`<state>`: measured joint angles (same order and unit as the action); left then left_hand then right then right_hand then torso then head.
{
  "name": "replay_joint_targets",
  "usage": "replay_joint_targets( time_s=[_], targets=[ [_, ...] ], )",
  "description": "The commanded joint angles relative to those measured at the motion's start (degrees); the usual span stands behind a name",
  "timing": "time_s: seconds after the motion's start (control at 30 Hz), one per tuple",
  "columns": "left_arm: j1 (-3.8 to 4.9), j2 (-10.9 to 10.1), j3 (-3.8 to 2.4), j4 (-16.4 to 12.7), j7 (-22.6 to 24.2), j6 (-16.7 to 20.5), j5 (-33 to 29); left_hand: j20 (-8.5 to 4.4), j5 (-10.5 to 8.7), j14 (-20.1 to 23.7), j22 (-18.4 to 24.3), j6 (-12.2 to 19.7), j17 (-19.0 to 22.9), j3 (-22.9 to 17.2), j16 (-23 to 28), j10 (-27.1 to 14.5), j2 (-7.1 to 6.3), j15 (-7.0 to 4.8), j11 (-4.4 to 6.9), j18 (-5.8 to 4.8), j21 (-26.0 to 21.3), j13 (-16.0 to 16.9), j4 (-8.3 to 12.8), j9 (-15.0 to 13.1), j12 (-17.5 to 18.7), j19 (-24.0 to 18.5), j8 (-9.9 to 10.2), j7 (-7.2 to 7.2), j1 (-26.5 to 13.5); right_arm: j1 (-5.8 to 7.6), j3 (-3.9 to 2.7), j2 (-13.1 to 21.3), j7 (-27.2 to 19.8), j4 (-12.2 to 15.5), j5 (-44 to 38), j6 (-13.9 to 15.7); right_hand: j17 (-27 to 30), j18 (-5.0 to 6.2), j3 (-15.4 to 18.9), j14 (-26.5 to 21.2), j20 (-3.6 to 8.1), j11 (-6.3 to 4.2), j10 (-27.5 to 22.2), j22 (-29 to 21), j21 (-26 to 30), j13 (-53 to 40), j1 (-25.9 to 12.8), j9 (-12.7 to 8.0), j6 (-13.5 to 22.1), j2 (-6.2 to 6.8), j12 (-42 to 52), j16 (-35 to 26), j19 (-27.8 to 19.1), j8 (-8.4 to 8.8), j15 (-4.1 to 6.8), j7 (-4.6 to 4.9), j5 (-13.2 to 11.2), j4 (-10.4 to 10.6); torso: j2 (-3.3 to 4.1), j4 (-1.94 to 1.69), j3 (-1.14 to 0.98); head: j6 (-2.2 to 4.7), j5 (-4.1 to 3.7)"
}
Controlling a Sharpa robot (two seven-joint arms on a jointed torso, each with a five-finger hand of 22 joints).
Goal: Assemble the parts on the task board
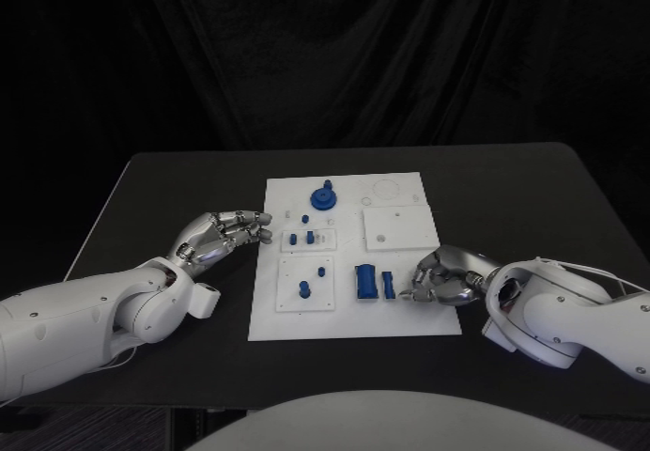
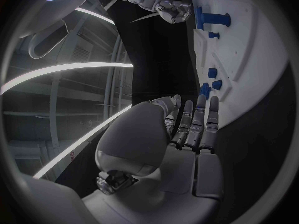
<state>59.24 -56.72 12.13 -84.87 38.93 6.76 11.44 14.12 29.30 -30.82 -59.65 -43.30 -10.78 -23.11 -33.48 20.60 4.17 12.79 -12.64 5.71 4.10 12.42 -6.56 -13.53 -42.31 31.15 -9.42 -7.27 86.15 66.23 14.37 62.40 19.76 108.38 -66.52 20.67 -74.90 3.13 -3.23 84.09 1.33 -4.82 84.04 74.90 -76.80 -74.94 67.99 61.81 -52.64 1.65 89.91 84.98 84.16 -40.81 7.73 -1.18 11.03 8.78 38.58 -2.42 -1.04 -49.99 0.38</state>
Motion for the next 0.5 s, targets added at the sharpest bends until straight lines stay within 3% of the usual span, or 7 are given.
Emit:
replay_joint_targets(
  time_s=[0.03,0.07,0.17,0.27,0.33,0.4,0.5],
  targets=[
    [0.12,-1.1,-0.06,-2.0,4.2,2.9,-0.1,0.14,0.25,0.4,-0.1,0.0,0.1,-0.1,-0.3,0.1,-0.33,0.07,-0.47,-0.21,0.3,-0.1,0.3,0.0,-0.2,-0.4,-0.4,-0.17,-0.2,2.27,-0.2,0.7,-10.8,0.3,5.7,4.6,-2.7,-0.1,0.6,3.8,0.16,-0.03,6.0,11.1,-0.5,-15.1,-1.0,0.2,-0.6,0.08,0.1,0.0,2.0,-0.12,0.21,-0.03,1.5,0.3,-0.11,0.05,-0.05,-0.01,0.63],
    [0.27,-1.4,-0.06,-2.5,4.4,3.2,-0.1,0.14,0.24,0.4,-0.1,0.0,0.1,-0.1,-0.3,0.1,-0.38,0.07,-0.49,-0.22,0.3,-0.1,0.3,0.0,-0.2,-0.4,-0.4,-0.19,-0.2,2.9,-0.2,0.8,-12.5,0.2,7.0,5.6,-2.3,-0.12,1.1,3.7,0.17,-0.06,6.0,11.1,-0.5,-15.1,-1.3,0.3,-0.8,0.19,0.1,-0.2,2.0,-0.27,0.23,-0.09,3.3,0.6,-0.15,0.07,-0.07,-0.01,0.83],
    [1.21,-1.9,-0.06,-3.6,5.0,3.9,-0.1,0.28,0.3,1.8,-0.3,-0.2,0.7,-0.3,0.3,-0.7,-0.59,0.48,-0.66,-0.48,0.1,-0.9,0.4,0.0,0.6,-1.0,-0.7,-0.52,-0.5,4.67,-0.19,0.7,-19.3,-0.3,12.7,10.4,2.1,0.55,2.3,2.7,0.02,0.05,6.0,10.1,2.6,-15.1,-2.3,0.4,-0.4,-0.4,0.1,-2.3,0.8,-0.07,0.09,0.02,4.6,2.0,-0.29,0.17,-0.15,-0.01,0.9],
    [2.3,-2.0,-0.06,-4.2,5.4,4.2,-0.1,0.54,0.29,4.3,0.0,-0.2,2.1,-0.6,1.7,-1.7,-0.59,1.28,-0.95,-0.97,-0.4,-2.3,0.5,0.1,1.9,-2.3,-0.8,-0.86,-0.8,5.79,-0.19,-0.1,-26.7,-1.6,19.5,14.3,4.1,0.83,2.6,2.3,0.03,-0.07,6.0,9.7,4.0,-15.1,-1.9,0.4,-0.2,-1.47,0.1,-3.5,0.2,0.2,0.15,-0.1,8.9,3.2,-0.58,0.17,-0.21,-0.01,0.76],
    [3.25,-1.7,-0.06,-4.5,6.0,4.2,-0.1,0.69,0.27,5.3,0.5,-0.1,3.1,-0.8,2.3,-2.0,-0.58,1.63,-1.18,-1.25,-0.5,-3.4,0.5,0.3,2.7,-3.6,-0.8,-1.03,-1.0,6.33,-0.19,-1.0,-32.8,-3.2,26.2,15.7,13.6,2.39,2.0,-0.3,-0.22,0.2,6.0,7.1,12.1,-15.1,-0.5,-0.6,0.6,-2.38,0.1,-9.3,-2.8,1.68,-0.27,0.24,14.6,4.7,-0.79,0.17,-0.21,-0.01,1.16],
    [3.98,-1.3,-0.06,-4.6,6.8,4.3,-0.1,0.83,0.23,7.1,1.5,0.6,4.4,-1.0,3.5,-2.7,-0.6,1.91,-1.4,-1.45,-0.6,-4.7,0.3,0.9,3.7,-5.5,-0.4,-1.24,-1.4,6.51,-0.19,-1.9,-36.9,-4.6,30.9,16.0,19.0,3.21,1.4,-1.6,-0.71,0.68,5.7,5.1,17.5,-14.8,0.8,-2.0,0.6,-2.41,-0.1,-13.3,-4.7,3.09,-0.65,0.64,16.1,5.8,-1.18,0.35,-0.24,-0.01,1.59],
    [4.89,-0.7,-0.06,-4.9,8.0,4.1,-0.1,0.73,-0.39,9.9,3.9,2.5,6.5,-0.2,5.4,-3.7,-0.47,1.26,-1.42,-0.99,-0.7,-6.8,-2.2,2.4,5.1,-8.7,1.3,-0.65,-3.5,6.3,-0.18,-3.4,-42.9,-6.8,36.3,16.1,32.6,5.38,-0.4,-6.2,-1.89,1.78,-3.4,-0.8,32.1,-4.2,3.3,-5.3,1.2,-2.3,-9.5,-24.0,-9.9,6.01,-1.88,1.73,19.9,7.2,-2.04,0.62,-0.31,-0.01,1.93]
  ],
)
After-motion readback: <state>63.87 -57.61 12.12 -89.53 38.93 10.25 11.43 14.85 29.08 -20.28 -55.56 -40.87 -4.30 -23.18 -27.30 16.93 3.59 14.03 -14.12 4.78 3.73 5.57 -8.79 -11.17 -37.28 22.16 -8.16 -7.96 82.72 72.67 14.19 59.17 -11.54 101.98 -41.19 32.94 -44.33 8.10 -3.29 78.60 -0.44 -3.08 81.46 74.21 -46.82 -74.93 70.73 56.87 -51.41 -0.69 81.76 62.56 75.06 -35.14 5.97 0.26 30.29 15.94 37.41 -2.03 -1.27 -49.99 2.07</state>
